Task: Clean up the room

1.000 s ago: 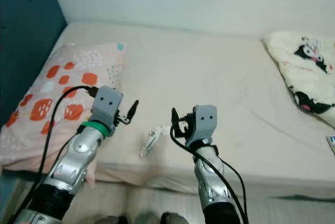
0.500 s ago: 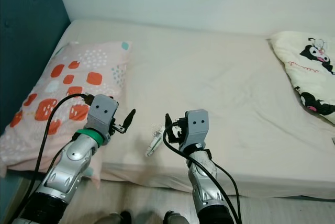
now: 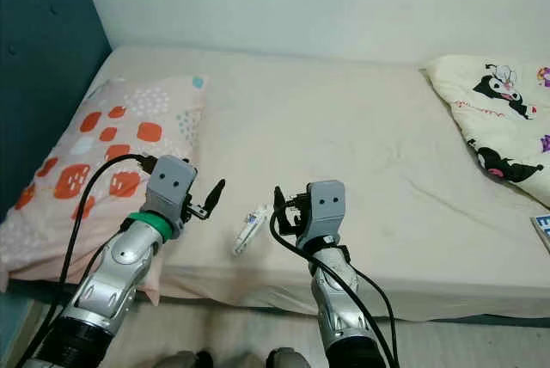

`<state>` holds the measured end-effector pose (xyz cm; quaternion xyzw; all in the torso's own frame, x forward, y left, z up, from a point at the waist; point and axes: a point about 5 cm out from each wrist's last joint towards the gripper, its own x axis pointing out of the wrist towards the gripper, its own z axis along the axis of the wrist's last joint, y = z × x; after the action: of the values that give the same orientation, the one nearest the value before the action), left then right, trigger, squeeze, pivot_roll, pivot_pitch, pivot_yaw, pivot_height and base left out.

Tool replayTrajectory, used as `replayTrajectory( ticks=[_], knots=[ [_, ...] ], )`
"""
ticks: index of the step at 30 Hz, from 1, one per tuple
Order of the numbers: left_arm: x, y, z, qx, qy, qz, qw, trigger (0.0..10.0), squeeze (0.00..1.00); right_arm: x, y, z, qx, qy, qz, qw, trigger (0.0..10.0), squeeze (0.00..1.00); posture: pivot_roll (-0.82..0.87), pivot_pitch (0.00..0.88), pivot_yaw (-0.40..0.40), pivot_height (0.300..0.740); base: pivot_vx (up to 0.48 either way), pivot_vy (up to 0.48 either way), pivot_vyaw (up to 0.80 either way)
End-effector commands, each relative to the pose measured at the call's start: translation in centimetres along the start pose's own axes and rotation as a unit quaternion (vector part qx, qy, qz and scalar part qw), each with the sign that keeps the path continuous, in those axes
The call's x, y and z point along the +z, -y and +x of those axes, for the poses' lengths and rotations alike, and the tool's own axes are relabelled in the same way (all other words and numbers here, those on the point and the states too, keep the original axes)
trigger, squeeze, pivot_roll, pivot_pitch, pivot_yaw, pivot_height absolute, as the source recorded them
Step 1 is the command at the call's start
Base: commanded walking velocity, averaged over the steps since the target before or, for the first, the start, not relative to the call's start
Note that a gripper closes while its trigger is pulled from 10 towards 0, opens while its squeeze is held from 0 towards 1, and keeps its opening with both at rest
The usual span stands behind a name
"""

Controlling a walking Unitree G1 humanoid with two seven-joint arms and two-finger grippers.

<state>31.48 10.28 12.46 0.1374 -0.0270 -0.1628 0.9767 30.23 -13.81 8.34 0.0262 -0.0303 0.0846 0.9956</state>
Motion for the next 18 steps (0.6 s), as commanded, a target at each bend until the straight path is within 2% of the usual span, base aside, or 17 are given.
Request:
replayTrajectory(
  ticks=[1,12,18],
  knots=[
    [-0.66,0.07,-0.32,-0.001,-0.012,-0.003,1.000,10.0,0.00,-0.64,-0.05,-0.32,-0.003,-0.011,0.004,1.000,10.0,0.00,-0.02,0.087,0.043,0.650,0.000,0.000,0.00],
    [-0.66,0.13,-0.28,0.000,-0.011,-0.004,1.000,10.0,0.00,-0.68,0.05,-0.37,-0.005,-0.012,0.003,1.000,10.0,0.00,-0.02,0.089,0.043,0.610,0.000,0.000,0.00],
    [-0.64,0.01,-0.26,0.001,-0.012,-0.003,1.000,10.0,0.00,-0.67,-0.06,-0.20,-0.007,-0.013,0.021,1.000,10.0,0.00,-0.02,0.093,0.046,0.610,0.000,0.000,0.00]
  ],
)
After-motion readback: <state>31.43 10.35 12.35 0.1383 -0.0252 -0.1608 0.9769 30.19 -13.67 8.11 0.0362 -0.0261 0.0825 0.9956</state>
